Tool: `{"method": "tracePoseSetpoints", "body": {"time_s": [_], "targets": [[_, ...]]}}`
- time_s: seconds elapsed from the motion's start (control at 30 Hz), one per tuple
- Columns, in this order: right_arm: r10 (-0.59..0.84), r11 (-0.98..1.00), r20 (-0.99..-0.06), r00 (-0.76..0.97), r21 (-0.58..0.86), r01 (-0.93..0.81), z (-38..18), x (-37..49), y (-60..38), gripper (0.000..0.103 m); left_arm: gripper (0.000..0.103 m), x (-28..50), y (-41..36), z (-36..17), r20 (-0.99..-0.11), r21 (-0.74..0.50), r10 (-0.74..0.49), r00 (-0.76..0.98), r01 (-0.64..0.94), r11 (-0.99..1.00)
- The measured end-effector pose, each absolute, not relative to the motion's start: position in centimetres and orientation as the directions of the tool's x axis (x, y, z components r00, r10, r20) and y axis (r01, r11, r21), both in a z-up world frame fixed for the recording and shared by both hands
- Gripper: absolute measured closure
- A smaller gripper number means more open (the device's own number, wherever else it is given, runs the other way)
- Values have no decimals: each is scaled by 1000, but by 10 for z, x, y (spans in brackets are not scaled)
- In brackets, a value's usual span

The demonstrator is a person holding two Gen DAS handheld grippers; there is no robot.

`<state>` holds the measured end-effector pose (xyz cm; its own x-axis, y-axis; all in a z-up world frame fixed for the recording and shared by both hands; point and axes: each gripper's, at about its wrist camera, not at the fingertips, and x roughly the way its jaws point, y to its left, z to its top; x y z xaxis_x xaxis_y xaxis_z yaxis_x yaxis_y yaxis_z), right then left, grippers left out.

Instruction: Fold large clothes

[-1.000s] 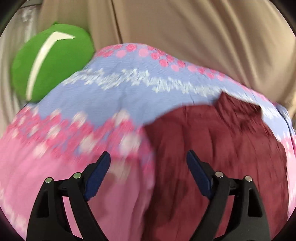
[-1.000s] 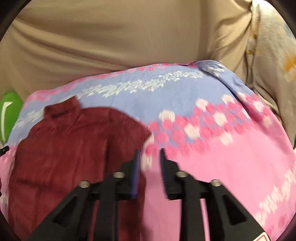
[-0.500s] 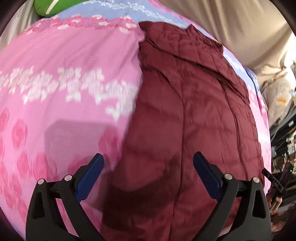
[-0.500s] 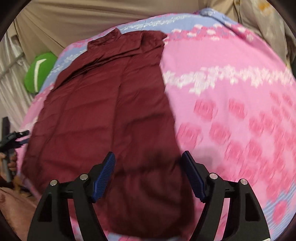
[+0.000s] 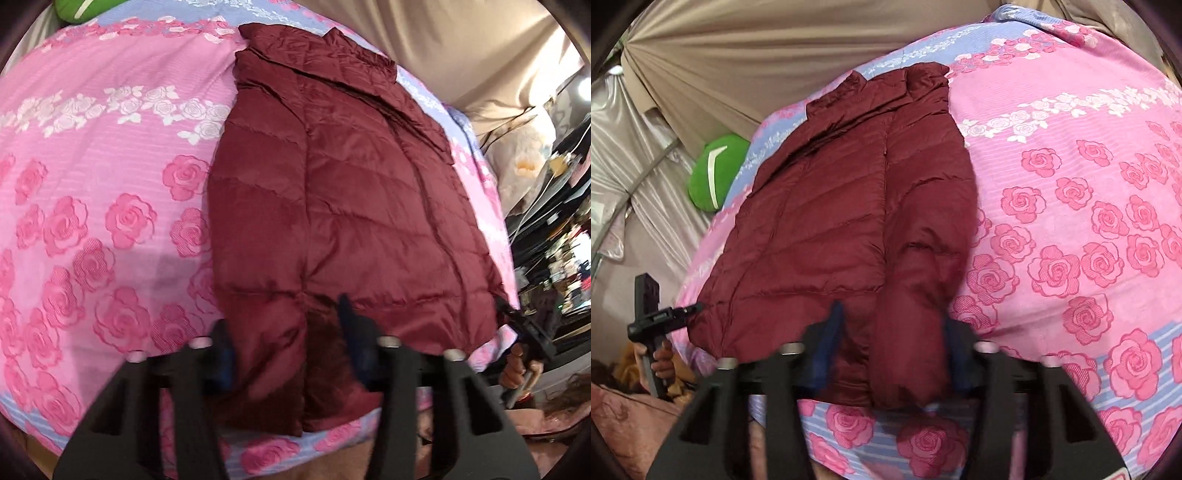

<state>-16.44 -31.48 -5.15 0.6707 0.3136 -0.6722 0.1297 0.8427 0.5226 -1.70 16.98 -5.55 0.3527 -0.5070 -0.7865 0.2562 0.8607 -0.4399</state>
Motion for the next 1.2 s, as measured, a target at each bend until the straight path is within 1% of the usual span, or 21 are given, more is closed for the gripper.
{"method": "tracePoseSetpoints", "body": {"time_s": [0.03, 0.07, 0.13, 0.23, 0.37, 0.43, 0.47, 0.5, 0.57, 0.6, 0.67, 0.73, 0.8, 0.87, 0.97, 1.03, 1.07, 1.1, 1.2], "targets": [[302, 845, -669, 679, 518, 134, -50, -166, -316, 86, 87, -19, 170, -53, -783, -432, -502, 367, 258, 864], [299, 844, -661, 688, 520, 133, -47, -168, -317, 91, 90, -22, 172, -48, -774, -432, -503, 384, 260, 864], [290, 846, -633, 718, 520, 116, -38, -175, -320, 95, 97, -25, 177, -37, -744, -453, -526, 412, 268, 851], [284, 853, -569, 772, 517, 67, -16, -184, -321, 97, 99, -34, 184, -8, -669, -484, -571, 475, 305, 820], [283, 860, -439, 853, 510, -23, 23, -199, -321, 98, 100, -54, 193, 43, -532, -510, -631, 565, 382, 771], [278, 857, -356, 892, 511, -64, 44, -210, -324, 98, 100, -69, 200, 73, -443, -513, -657, 610, 429, 744], [277, 854, -304, 912, 513, -88, 56, -218, -326, 98, 100, -73, 203, 84, -410, -516, -667, 622, 444, 732], [273, 850, -248, 929, 515, -112, 68, -225, -329, 98, 100, -79, 208, 100, -358, -518, -678, 642, 467, 717], [268, 840, -167, 949, 522, -145, 84, -236, -337, 98, 100, -85, 214, 120, -296, -518, -681, 669, 487, 703], [264, 832, -113, 958, 529, -167, 94, -241, -342, 98, 99, -87, 218, 132, -255, -520, -684, 683, 499, 693], [259, 819, -41, 965, 538, -197, 106, -242, -347, 98, 99, -85, 218, 145, -211, -526, -690, 692, 515, 677], [255, 813, -2, 967, 542, -213, 117, -229, -352, 99, 99, -72, 211, 156, -205, -501, -666, 717, 508, 701], [244, 819, -6, 970, 536, -203, 125, -202, -358, 99, 99, -39, 200, 159, -228, -502, -661, 715, 496, 709], [230, 829, -38, 972, 531, -175, 127, -169, -367, 99, 99, -6, 190, 157, -273, -497, -634, 724, 458, 737], [201, 825, -157, 967, 559, -81, 114, -94, -384, 99, 99, 72, 166, 134, -392, -475, -559, 731, 359, 803], [197, 801, -274, 941, 598, 6, 93, -31, -397, 99, 99, 131, 147, 107, -488, -445, -477, 731, 262, 856], [187, 799, -312, 931, 600, 40, 82, -12, -400, 99, 99, 150, 140, 95, -522, -432, -456, 720, 238, 870], [159, 803, -376, 913, 587, 102, 66, 21, -404, 99, 99, 180, 129, 77, -568, -414, -409, 714, 181, 892], [140, 803, -492, 859, 564, 192, 29, 77, -409, 98, 99, 235, 112, 26, -669, -377, -338, 662, 89, 922]]}}
